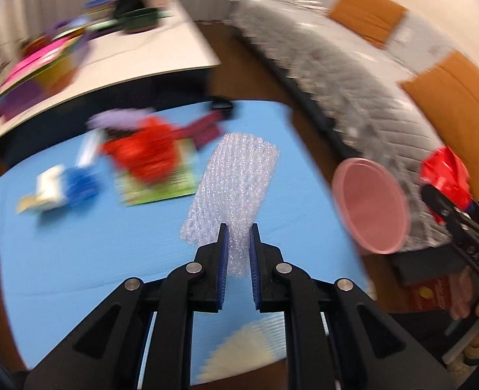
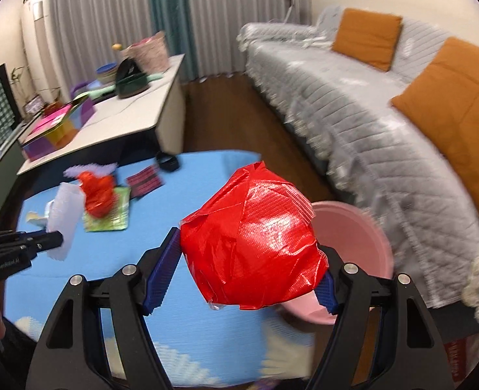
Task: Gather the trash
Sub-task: 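Carry the red bag and bubble-wrap sleeve over the pink wastebasket with both tools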
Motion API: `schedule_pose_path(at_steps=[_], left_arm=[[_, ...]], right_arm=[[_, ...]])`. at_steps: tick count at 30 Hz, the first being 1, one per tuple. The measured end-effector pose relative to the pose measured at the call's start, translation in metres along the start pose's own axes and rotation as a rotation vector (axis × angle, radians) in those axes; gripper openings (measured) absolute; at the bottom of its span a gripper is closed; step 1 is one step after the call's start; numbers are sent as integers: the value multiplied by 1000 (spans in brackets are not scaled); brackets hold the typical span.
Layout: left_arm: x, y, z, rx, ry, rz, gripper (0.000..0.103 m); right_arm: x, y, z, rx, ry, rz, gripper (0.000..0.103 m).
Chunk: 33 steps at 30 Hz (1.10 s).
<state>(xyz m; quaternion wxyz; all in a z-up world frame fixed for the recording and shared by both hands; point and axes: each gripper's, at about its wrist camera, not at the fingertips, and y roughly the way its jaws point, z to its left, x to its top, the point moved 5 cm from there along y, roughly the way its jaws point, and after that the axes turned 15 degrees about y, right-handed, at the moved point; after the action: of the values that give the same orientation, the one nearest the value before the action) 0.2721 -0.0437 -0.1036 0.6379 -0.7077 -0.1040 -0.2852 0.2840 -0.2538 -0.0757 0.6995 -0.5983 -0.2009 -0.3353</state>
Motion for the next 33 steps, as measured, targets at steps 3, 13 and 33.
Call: schedule_pose_path(at_steps=[3, 13, 33], left_arm=[[20, 23, -46, -56, 60, 1, 12], [62, 83, -146, -134, 204, 61, 12], [88, 133, -199, -159, 289, 117, 12]], right_arm=[[13, -3, -34, -52, 44, -57, 72], [6, 42, -123, -141, 171, 5, 72], [10, 65, -159, -151, 249, 50, 72]])
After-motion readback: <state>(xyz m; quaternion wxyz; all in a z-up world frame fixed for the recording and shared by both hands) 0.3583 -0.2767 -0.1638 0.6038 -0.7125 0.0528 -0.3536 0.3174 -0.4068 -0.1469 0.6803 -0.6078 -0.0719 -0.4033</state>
